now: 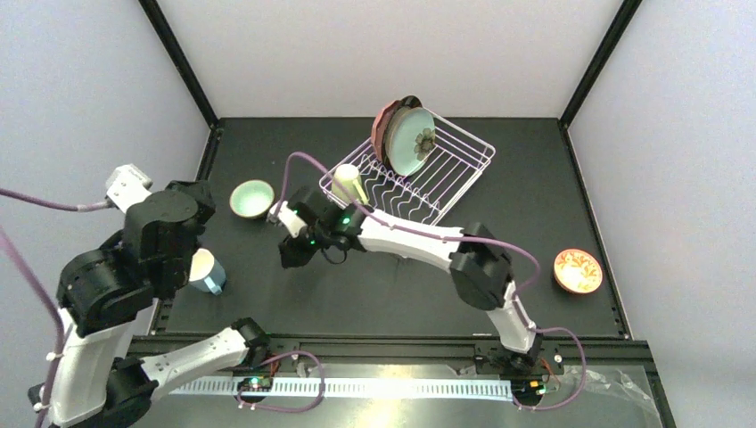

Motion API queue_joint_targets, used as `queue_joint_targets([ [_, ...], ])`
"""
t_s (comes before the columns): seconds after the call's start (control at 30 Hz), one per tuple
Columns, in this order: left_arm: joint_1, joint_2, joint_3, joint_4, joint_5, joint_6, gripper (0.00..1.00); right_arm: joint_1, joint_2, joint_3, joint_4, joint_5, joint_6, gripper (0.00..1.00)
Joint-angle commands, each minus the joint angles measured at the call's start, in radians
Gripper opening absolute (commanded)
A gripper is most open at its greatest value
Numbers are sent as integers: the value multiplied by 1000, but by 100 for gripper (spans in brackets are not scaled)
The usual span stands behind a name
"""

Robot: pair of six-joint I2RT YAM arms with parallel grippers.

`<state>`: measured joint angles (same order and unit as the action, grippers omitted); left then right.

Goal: Load the mixed dishes into the dish rack
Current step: Grab the cup from the center of the board.

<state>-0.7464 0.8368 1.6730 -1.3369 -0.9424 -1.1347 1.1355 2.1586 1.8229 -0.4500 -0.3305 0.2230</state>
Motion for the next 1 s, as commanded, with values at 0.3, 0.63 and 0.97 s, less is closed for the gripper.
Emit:
queue_joint_targets([
  [0.3,5,-37,-252,-31,-41,-390,83,-62,-325,-199,48,310,75,93],
  [0.63,7,95,-265,244,-30,55,82,-70,-454,-280,28,394,70,93],
  [0.97,141,411,54,331,181,714,88,-74,-504,-309,6,427,59,94],
])
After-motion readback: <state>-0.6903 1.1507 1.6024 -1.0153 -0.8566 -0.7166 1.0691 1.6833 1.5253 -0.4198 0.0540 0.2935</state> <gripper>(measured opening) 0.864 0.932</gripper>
